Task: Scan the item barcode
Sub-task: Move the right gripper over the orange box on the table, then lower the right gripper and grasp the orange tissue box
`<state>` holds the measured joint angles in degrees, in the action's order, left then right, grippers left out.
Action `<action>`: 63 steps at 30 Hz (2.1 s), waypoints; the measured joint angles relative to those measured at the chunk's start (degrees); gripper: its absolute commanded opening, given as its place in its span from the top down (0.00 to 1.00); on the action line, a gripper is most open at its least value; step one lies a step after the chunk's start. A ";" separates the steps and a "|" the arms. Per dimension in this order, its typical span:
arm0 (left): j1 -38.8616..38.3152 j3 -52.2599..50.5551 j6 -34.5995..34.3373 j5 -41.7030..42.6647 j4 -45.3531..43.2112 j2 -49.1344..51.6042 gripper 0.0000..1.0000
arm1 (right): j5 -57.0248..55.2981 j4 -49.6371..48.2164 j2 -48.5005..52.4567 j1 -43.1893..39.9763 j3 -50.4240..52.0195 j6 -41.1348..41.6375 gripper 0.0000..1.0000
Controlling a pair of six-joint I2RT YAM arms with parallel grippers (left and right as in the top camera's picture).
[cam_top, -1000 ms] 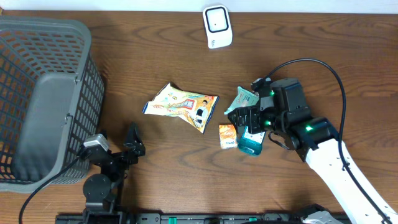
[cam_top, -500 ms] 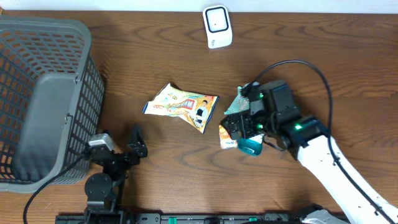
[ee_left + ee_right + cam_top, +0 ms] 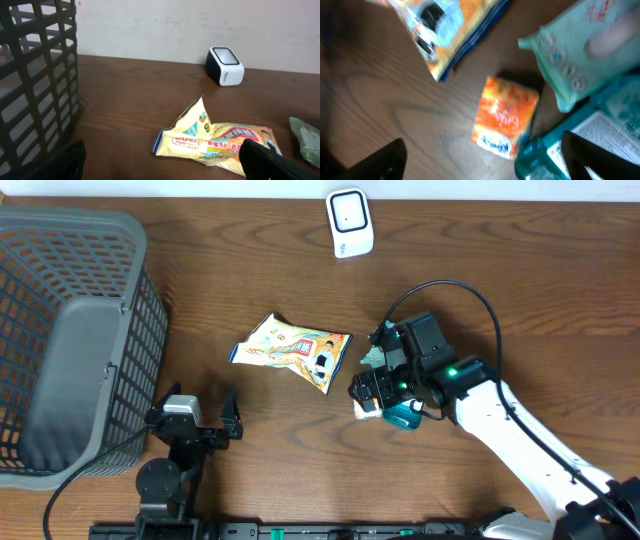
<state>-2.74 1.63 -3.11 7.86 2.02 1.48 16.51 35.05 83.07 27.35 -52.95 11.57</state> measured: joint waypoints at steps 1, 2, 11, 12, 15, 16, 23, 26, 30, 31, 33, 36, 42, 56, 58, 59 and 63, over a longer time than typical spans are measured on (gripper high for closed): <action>0.00 0.00 0.17 -0.07 0.02 0.02 0.02 | -0.02 0.31 0.37 0.00 0.00 0.13 0.14; 0.00 0.00 0.22 -0.07 0.02 0.02 0.02 | -0.02 0.42 0.85 0.00 0.00 0.37 0.17; 0.00 0.00 0.39 -0.09 0.02 0.02 0.02 | -1.03 -1.53 7.37 0.98 -0.26 5.44 0.31; 0.00 0.00 0.42 -0.09 0.02 0.02 0.02 | -1.11 -2.19 8.57 0.98 -0.31 5.95 0.37; 0.00 0.00 0.39 -0.11 0.02 0.02 0.02 | -1.05 -4.02 13.25 0.98 -0.35 7.32 0.44; 0.00 0.00 0.39 -0.11 0.04 0.02 0.02 | -1.03 -4.26 14.14 0.98 -0.37 7.45 0.44; 0.00 0.00 0.39 -0.11 0.04 0.02 0.02 | -0.55 -5.05 16.39 -0.76 -0.37 8.76 0.40; 0.00 0.00 0.39 -0.11 0.04 0.00 0.02 | -0.09 -4.87 16.39 -2.67 -0.46 8.85 0.42; 0.00 0.00 0.39 -0.13 0.04 0.02 0.02 | 4.72 -5.38 16.39 -6.03 -0.46 7.61 0.52; 0.00 0.00 0.39 -0.13 0.04 0.02 0.02 | 6.21 -5.60 16.39 -6.64 -0.46 6.99 0.55; 0.00 0.00 0.39 -0.15 0.04 0.02 0.02 | 10.19 -5.97 16.39 -7.96 -0.48 4.98 0.59; 0.00 0.00 0.39 -0.26 0.04 0.02 0.02 | 14.80 -5.66 16.39 -9.25 -0.48 1.95 0.57; 0.00 0.00 0.39 -0.26 0.04 0.02 0.02 | 17.00 -5.73 16.39 -10.21 -0.48 -0.15 0.67; 0.00 0.00 0.39 -0.26 0.04 0.00 0.02 | -1.44 -6.27 16.39 -0.81 -0.70 18.23 0.82; 0.00 0.00 0.39 -0.26 0.04 0.00 0.02 | -2.78 -6.43 16.39 0.44 -0.79 19.08 0.86; 0.00 0.00 0.39 -0.26 0.04 0.02 0.02 | -3.39 -6.43 16.39 0.83 -0.87 19.56 0.90; 0.00 0.00 0.39 -0.26 0.04 0.02 0.02 | -3.43 -6.56 16.35 1.03 -1.07 20.04 0.99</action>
<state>-2.74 1.63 -2.72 7.60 2.07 1.50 13.08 28.49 99.42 28.38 -54.02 31.62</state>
